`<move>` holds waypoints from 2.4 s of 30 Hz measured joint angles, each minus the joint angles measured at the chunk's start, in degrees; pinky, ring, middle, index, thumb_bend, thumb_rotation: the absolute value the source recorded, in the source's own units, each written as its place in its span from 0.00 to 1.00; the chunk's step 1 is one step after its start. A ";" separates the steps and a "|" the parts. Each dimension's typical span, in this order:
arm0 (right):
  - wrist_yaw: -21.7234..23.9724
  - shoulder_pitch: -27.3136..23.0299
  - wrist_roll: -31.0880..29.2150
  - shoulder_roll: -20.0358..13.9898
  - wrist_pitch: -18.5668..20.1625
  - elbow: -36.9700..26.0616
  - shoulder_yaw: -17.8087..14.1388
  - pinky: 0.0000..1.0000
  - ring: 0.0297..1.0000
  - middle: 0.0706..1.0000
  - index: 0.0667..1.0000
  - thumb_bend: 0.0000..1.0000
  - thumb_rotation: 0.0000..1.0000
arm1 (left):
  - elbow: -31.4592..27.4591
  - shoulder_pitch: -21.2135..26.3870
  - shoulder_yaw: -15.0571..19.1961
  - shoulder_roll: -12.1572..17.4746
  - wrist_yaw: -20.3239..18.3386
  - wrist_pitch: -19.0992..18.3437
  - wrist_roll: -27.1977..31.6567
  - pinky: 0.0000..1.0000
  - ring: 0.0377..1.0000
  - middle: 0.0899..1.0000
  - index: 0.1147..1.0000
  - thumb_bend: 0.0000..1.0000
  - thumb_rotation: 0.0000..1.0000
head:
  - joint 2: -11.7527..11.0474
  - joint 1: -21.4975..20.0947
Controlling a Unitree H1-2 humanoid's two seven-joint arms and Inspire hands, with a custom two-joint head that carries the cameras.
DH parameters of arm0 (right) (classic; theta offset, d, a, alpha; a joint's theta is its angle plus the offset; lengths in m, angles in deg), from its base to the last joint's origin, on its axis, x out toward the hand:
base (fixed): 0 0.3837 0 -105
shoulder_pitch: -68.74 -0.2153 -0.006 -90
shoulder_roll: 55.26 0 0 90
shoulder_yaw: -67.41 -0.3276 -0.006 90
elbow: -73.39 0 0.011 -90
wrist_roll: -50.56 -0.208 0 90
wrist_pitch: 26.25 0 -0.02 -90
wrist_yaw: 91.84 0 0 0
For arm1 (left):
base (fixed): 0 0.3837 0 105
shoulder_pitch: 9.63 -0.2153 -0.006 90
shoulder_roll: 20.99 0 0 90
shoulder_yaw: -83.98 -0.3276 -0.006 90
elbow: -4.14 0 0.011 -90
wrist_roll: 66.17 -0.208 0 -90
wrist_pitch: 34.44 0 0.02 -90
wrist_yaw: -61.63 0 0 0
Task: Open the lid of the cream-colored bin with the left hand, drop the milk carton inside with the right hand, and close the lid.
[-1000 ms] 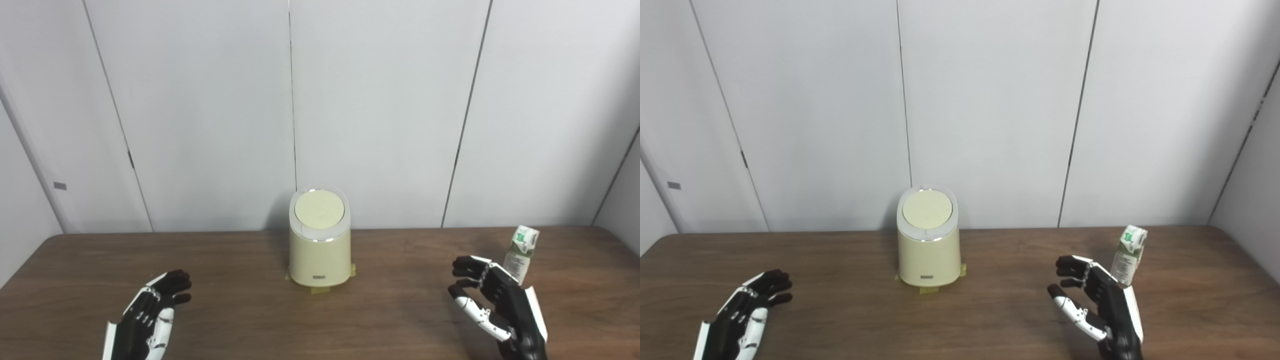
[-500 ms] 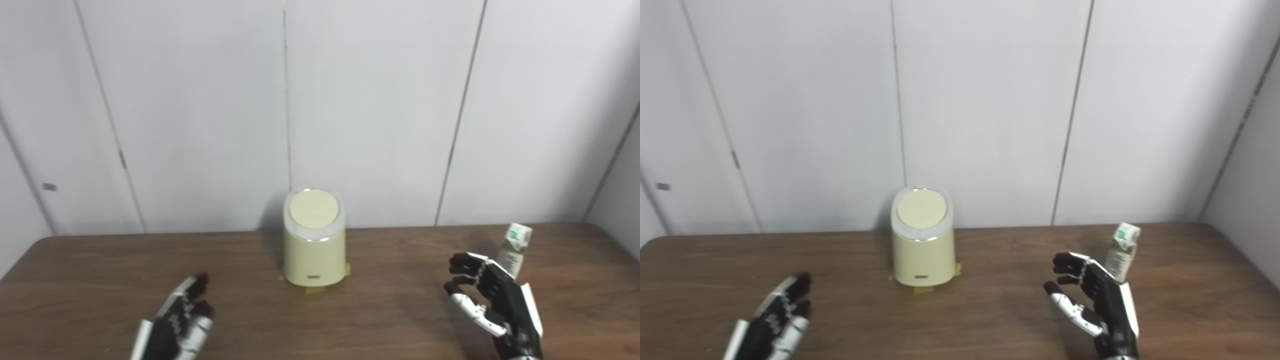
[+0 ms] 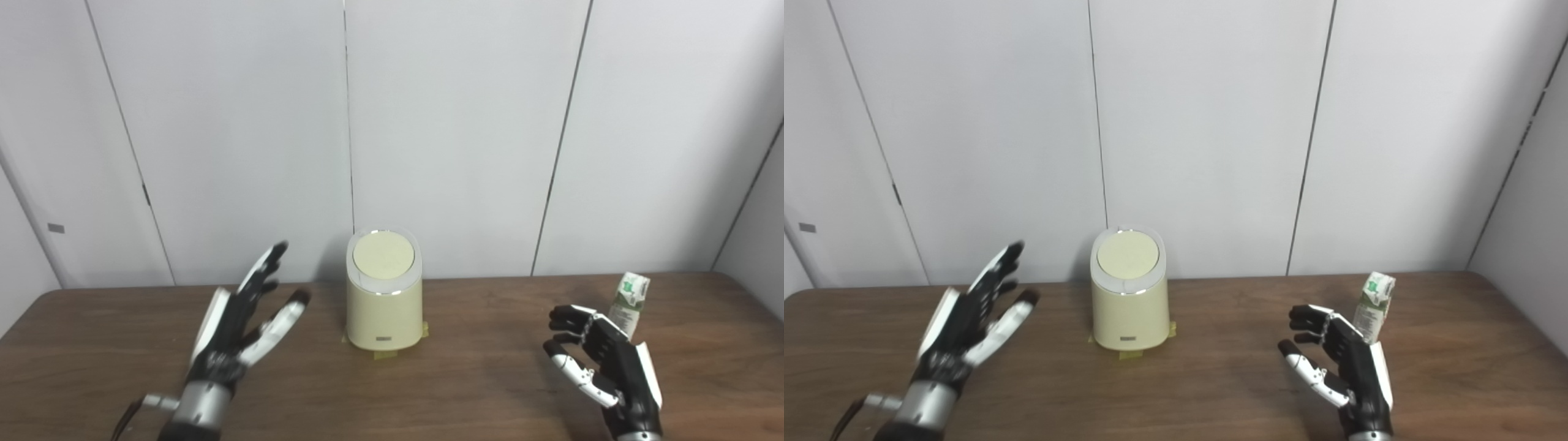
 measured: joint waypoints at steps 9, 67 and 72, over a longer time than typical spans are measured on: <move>-0.02 0.23 0.35 -0.02 0.32 -0.61 0.07 0.59 0.66 0.65 0.62 0.31 0.23 | 7.90 8.75 -5.55 -0.53 2.41 -4.65 -12.82 1.00 1.00 1.00 1.00 0.81 0.62 | 0.26 1.23; 1.12 1.05 0.62 -0.39 2.04 -1.99 0.21 0.57 0.64 0.64 0.60 0.31 0.20 | 33.98 27.46 -10.70 -6.26 8.91 -16.71 -22.79 1.00 1.00 1.00 1.00 0.96 0.21 | 0.53 1.85; 1.08 1.05 0.73 -0.39 2.04 -1.99 0.24 0.57 0.63 0.63 0.60 0.30 0.18 | 34.86 26.83 -11.04 -6.02 8.99 -16.70 -22.74 1.00 1.00 1.00 1.00 0.97 0.18 | 0.44 1.76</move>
